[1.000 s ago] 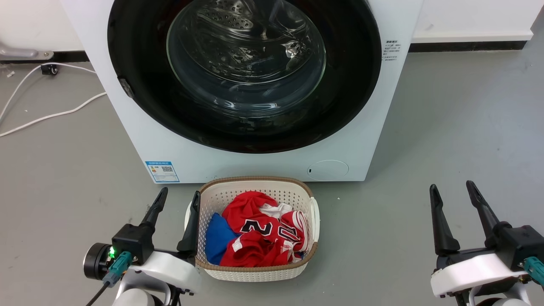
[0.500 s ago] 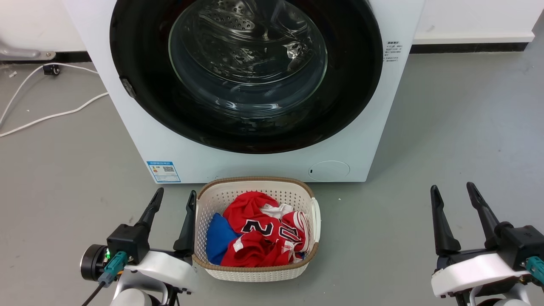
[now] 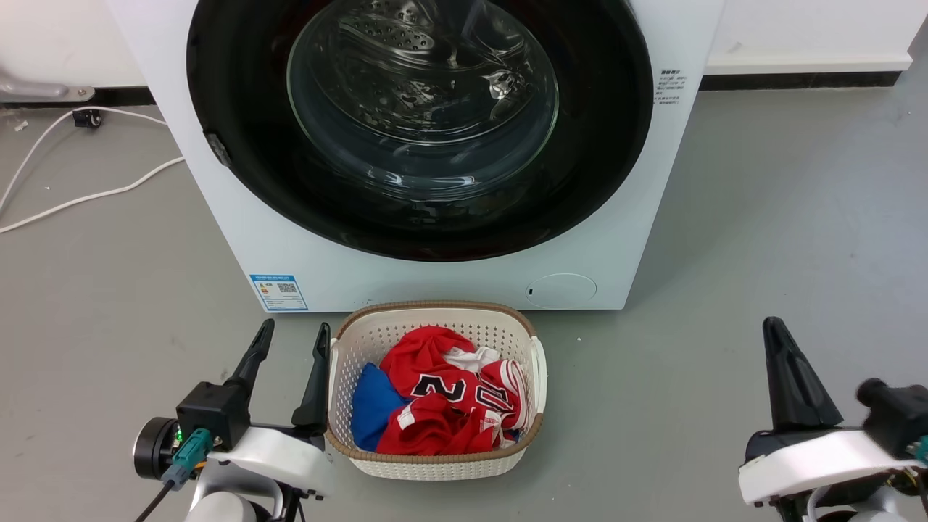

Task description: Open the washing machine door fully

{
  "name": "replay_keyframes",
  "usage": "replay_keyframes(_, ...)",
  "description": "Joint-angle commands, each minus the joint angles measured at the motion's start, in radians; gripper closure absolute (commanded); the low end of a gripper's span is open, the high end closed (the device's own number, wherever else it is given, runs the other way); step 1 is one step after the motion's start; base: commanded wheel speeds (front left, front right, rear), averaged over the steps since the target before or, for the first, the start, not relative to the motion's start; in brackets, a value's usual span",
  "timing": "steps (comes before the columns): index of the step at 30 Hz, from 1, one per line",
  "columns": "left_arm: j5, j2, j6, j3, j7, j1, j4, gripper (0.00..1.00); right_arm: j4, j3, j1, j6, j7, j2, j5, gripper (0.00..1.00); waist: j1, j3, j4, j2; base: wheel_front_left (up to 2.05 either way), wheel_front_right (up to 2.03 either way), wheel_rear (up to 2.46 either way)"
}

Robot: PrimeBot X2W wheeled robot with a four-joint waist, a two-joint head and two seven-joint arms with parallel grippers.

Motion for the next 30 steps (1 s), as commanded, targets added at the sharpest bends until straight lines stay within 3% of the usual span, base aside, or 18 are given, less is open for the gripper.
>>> replay_keyframes(1,-0.004,-0.004,0.0,0.004,-0.007,-0.002,-0.005,0.0,0.01,-0.003,0.005,0.0,0.009,0.004,0.104,1.0,0.0,0.002,0.0,0.0,0.0,0.0,0.0)
replay_keyframes(5,-0.002,-0.008,0.0,0.008,-0.007,-0.02,-0.013,0.0,0.031,-0.003,-0.014,0.0,0.029,0.004,0.434,1.0,0.0,0.013,0.003,0.0,0.0,0.0,0.0)
replay_keyframes(11,-0.009,-0.017,0.0,0.021,-0.006,-0.03,-0.029,0.0,0.036,0.003,-0.056,0.0,0.052,0.004,1.067,1.0,0.0,0.029,0.008,0.0,0.0,0.0,0.0)
replay_keyframes(13,-0.008,-0.019,0.0,0.024,-0.006,-0.036,-0.035,0.0,0.027,-0.015,-0.078,0.0,0.06,0.003,1.23,1.0,0.0,0.037,0.009,0.0,0.0,0.0,0.0)
replay_keyframes(14,-0.013,-0.024,0.0,0.033,-0.005,-0.052,-0.052,0.0,0.033,-0.09,-0.146,0.0,0.109,-0.033,1.394,1.0,0.0,0.06,0.009,0.0,0.0,0.0,0.0)
replay_keyframes(21,-0.012,-0.032,0.0,0.028,-0.005,-0.075,-0.08,0.0,0.08,-0.155,-0.261,0.0,0.143,-0.093,1.47,1.0,0.0,0.095,0.012,0.0,0.0,0.0,0.0)
replay_keyframes(30,-0.006,-0.04,0.0,0.021,-0.005,-0.113,-0.14,0.0,0.308,-0.174,-0.535,0.0,0.225,-0.236,1.58,1.0,0.0,0.183,0.013,0.0,0.0,0.0,0.0)
